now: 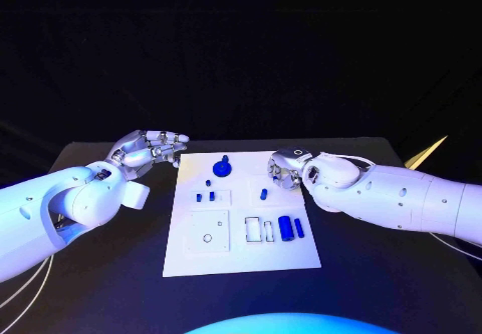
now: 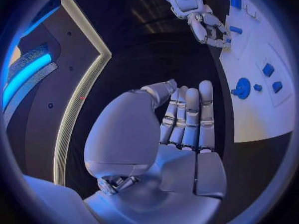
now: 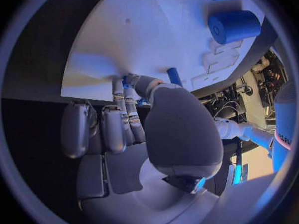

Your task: Assemble the parts on the task board

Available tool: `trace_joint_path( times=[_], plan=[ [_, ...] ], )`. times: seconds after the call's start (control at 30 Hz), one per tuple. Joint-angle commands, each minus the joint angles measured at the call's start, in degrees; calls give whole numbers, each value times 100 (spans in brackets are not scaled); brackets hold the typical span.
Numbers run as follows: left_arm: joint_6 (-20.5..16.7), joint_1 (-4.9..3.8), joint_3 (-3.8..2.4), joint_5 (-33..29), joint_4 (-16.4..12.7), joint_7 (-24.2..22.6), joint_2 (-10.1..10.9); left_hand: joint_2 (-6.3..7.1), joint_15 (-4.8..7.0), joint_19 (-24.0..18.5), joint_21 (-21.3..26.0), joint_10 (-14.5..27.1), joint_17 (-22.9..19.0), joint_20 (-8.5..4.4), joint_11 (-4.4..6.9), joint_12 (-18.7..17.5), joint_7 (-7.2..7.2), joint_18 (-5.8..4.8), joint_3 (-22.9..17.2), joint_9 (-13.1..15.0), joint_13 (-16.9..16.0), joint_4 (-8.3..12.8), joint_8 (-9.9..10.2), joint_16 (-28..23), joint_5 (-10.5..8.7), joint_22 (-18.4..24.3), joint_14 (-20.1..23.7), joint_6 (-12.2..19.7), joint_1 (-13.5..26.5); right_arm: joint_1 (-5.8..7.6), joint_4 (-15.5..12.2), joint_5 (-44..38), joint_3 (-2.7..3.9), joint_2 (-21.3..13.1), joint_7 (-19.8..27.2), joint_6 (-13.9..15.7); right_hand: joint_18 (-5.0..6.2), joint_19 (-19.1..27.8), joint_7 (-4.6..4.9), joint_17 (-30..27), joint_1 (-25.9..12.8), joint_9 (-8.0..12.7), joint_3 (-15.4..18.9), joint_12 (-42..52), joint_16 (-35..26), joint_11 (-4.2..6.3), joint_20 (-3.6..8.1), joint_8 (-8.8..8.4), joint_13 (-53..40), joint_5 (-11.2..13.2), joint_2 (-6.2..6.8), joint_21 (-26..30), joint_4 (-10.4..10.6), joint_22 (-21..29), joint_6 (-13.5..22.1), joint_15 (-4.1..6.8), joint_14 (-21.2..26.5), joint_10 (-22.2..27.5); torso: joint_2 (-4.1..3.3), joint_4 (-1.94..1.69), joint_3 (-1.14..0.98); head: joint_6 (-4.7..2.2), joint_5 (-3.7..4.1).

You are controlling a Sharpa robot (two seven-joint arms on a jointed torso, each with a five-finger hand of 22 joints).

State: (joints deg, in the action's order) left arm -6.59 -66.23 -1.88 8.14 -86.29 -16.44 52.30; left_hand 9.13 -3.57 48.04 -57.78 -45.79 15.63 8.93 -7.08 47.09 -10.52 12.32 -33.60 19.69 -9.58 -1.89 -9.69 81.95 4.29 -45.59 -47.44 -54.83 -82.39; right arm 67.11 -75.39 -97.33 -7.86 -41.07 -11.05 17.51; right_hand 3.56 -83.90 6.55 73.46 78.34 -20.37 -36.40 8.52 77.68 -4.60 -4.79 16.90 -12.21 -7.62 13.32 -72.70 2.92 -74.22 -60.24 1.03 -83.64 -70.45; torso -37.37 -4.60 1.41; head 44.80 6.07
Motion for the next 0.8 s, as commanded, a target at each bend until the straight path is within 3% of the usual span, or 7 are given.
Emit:
trace_joint_path(
  times=[0.03,0.6,0.8],
  plan=[
    [5,-2,-6,-6,-17,1,-4,-46,23,166,78,-32,32,-5,24,26,7,-173,-29,108,-74,49,-124,-76,5,83,-80,74,65,-80,-13,-71,-46,20,-113,81,-47,-170,-1,-27,13,-107,-347,-192,0,174,68,96,268,-37,-347,-181,-190,-873,-117,44,-288,-205,-1,-2,2,-3,-5],
    [-13,-2,-6,-2,-5,19,16,-50,24,175,75,-28,42,-5,23,26,5,-172,-33,120,-78,58,-128,-75,5,83,-97,85,63,-91,-210,-279,-43,-84,-320,541,-75,-210,-26,-97,-57,-189,-544,-270,-45,200,84,129,274,-36,-326,-327,-382,-957,-154,75,-285,-329,2,3,1,-1,-15],
    [-25,-2,-5,-4,12,19,23,-50,24,175,75,-28,42,-5,23,26,5,-172,-33,120,-78,58,-128,-75,5,83,-97,85,63,-71,-351,-241,-34,-195,-310,826,-79,-216,-26,-107,-84,-202,-567,-281,-50,202,87,134,272,-32,-315,-351,-406,-971,-164,77,-285,-353,2,11,-2,-16,-18]
  ],
)
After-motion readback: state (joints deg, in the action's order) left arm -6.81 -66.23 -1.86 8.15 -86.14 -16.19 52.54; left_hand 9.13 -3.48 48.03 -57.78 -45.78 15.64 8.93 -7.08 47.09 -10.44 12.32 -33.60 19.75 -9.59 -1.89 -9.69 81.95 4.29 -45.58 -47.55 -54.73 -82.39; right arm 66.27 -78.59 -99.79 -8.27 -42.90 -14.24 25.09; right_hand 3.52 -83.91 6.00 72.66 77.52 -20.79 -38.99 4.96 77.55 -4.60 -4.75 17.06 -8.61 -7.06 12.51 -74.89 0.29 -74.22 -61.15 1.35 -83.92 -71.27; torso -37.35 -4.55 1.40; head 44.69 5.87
